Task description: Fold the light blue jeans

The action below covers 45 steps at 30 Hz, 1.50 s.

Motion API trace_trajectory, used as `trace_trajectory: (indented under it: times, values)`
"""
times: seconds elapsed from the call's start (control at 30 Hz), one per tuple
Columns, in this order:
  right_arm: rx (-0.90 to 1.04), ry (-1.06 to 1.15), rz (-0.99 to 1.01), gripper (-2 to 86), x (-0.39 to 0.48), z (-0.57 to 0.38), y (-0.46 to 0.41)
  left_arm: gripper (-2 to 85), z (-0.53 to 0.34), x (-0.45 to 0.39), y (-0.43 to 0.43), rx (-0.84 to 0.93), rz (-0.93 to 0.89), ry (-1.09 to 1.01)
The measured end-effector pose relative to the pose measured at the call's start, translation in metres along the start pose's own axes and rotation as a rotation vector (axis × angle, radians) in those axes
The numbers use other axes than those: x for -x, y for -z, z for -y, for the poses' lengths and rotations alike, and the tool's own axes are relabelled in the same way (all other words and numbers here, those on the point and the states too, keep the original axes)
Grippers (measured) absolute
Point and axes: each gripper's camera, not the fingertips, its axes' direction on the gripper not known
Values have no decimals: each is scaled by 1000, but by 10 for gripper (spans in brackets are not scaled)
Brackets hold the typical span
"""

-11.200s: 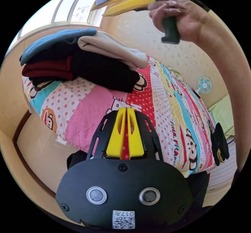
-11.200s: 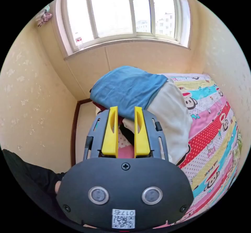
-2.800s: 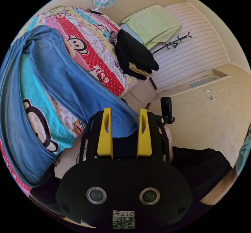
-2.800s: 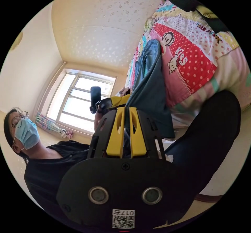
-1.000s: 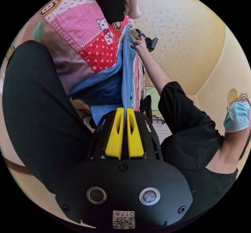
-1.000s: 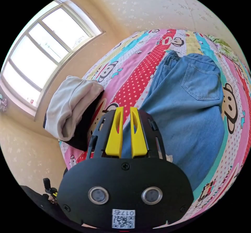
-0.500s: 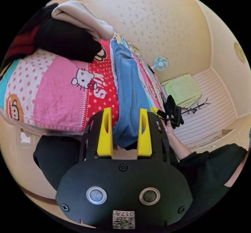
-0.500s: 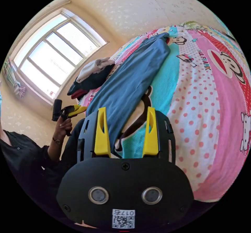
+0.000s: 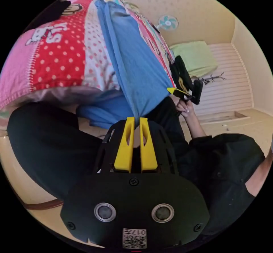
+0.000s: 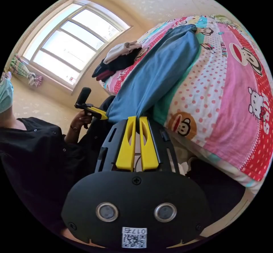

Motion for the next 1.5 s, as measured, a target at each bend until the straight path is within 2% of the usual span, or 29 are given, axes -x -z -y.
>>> trace_trajectory:
  times: [0.07, 0.17, 0.27, 0.47, 0.53, 0.67, 0.77, 0.83, 1.03, 1.13, 1.17, 1.2, 1.3, 1.37, 1.47, 1.5]
  values:
    - [70, -42, -69, 33, -4, -14, 3, 67, -7, 0, -5, 37, -11, 19]
    - [15, -178, -150, 47, -22, -21, 16, 92, -8, 2, 19, -143, 17, 65]
    - [-119, -169, -110, 69, -29, 2, 31, 106, 14, -7, 46, -320, 1, 5]
    - [-103, -12, -130, 79, -11, 120, 5, 108, 90, -33, 59, -557, 305, -99]
    - [-92, 28, -139, 80, -5, 157, -8, 110, 119, -29, 41, -508, 360, -88]
    - [-117, 75, -228, 90, 0, 241, -39, 89, 118, -17, 10, -479, 335, -71]
    - [-144, 76, -319, 108, -3, 310, -63, 31, 107, -18, 16, -488, 309, -61]
    - [-159, 43, -365, 120, -6, 357, -80, 14, 113, -18, 21, -411, 303, -102]
    - [-198, -146, -523, 132, -60, 484, -143, -2, 119, -5, 38, -351, 200, -115]
    - [-150, -134, -622, 114, -83, 517, -168, -4, 123, -7, 45, -322, 206, -146]
    - [-144, -194, -687, 55, -90, 525, -173, -4, 123, -7, 46, -322, 201, -145]
    - [-194, -210, -689, 23, -90, 526, -172, -5, 123, -5, 50, -320, 184, -139]
    - [-415, -101, -629, 13, -53, 515, -161, -7, 124, 0, 63, -308, 125, -128]
    - [-475, -33, -560, 13, -33, 509, -159, -7, 122, 3, 74, -297, 87, -126]
    - [-364, 49, -334, 19, -32, 516, -172, -6, 114, 10, 92, -291, 31, -122]
    - [-267, 18, -351, 26, -40, 525, -182, -4, 113, 16, 96, -289, -10, -102]
